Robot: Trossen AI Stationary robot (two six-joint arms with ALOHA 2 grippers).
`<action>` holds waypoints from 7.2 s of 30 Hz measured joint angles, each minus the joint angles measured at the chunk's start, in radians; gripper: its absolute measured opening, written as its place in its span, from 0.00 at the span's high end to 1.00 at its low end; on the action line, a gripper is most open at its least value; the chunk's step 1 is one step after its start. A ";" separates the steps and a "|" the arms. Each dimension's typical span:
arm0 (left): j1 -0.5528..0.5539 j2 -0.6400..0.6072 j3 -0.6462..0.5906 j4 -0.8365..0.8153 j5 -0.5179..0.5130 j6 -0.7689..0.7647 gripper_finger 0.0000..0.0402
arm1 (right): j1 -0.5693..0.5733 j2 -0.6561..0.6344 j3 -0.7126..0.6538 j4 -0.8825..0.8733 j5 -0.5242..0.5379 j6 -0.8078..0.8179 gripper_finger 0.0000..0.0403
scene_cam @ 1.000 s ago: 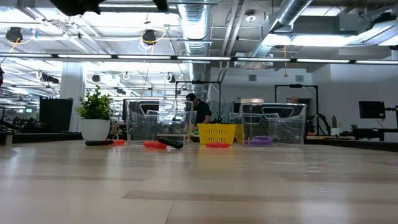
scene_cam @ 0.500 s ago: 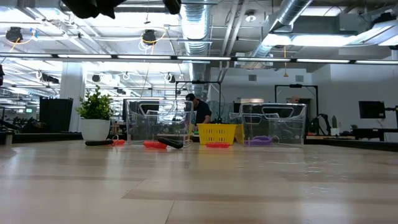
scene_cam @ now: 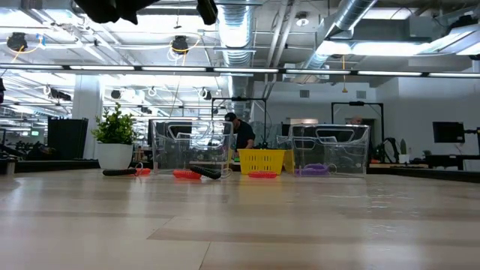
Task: Sort spring keychains
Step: Put the right black spring keychain into the left transparent bin, then put the left black spring keychain into the left transparent bin
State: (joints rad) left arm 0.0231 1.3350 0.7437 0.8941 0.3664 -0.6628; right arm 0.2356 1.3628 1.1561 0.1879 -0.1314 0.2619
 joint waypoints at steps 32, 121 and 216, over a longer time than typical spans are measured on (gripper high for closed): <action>-0.003 0.000 0.000 0.004 0.000 0.090 0.56 | -0.076 0.000 0.000 -0.031 -0.048 -0.009 0.99; -0.014 -0.001 0.003 0.011 0.083 0.134 0.91 | -0.156 0.085 0.000 -0.223 -0.026 0.040 0.59; 0.500 -0.425 0.097 -1.303 -0.392 0.315 0.75 | 0.075 0.393 0.000 -0.599 0.529 0.436 0.71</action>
State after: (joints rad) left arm 0.5232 0.9103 0.8402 -0.4090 -0.0261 -0.3477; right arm 0.3101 1.7561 1.1561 -0.4110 0.3972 0.6980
